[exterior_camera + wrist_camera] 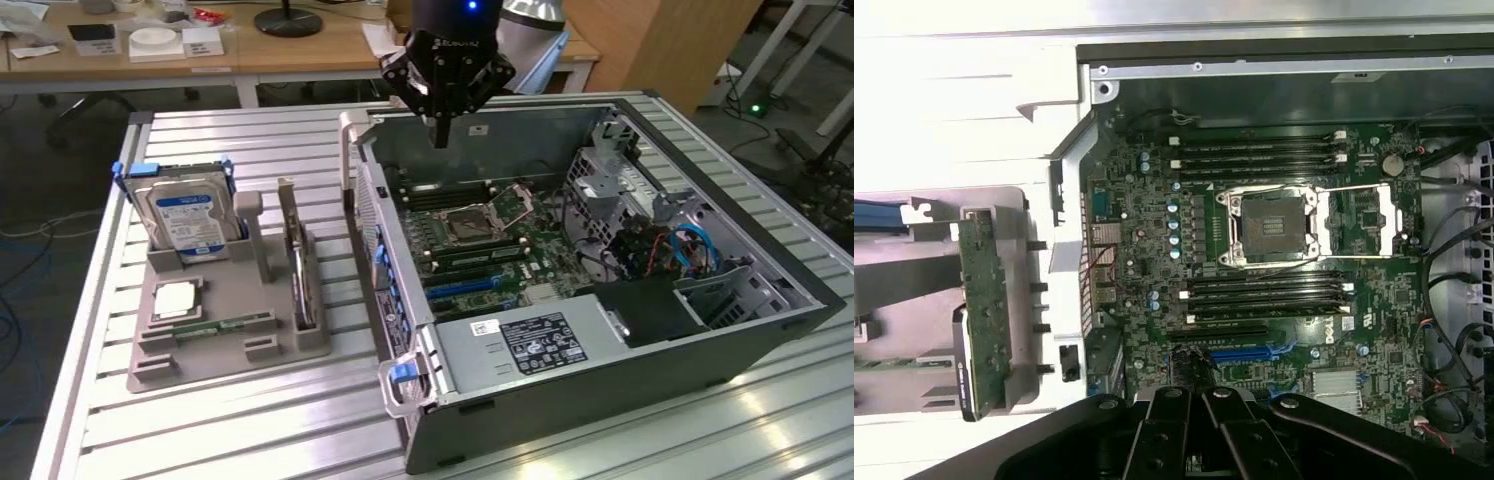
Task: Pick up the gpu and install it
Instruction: 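Reach for the gpu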
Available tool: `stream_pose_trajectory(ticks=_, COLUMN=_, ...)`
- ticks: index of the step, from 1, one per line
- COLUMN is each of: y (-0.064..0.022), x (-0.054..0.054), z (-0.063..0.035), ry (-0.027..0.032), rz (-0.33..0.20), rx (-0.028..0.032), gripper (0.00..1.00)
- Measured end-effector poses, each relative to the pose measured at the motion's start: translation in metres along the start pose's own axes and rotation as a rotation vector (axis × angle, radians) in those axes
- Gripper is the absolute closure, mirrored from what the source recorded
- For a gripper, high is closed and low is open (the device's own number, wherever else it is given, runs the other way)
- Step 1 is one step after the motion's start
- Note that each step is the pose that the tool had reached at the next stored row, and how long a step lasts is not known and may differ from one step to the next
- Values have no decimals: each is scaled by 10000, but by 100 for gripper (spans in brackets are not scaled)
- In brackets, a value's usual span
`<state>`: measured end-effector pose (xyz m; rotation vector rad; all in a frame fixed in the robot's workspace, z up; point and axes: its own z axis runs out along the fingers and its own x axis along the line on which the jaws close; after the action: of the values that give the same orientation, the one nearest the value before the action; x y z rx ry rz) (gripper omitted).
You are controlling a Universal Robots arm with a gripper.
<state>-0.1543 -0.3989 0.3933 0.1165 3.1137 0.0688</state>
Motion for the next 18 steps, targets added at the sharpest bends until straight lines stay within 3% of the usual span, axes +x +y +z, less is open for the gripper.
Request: stream_pose_trajectory(ticks=18, y=-25, x=338, z=-8, ry=-1, rz=0, rx=-1, gripper=89)
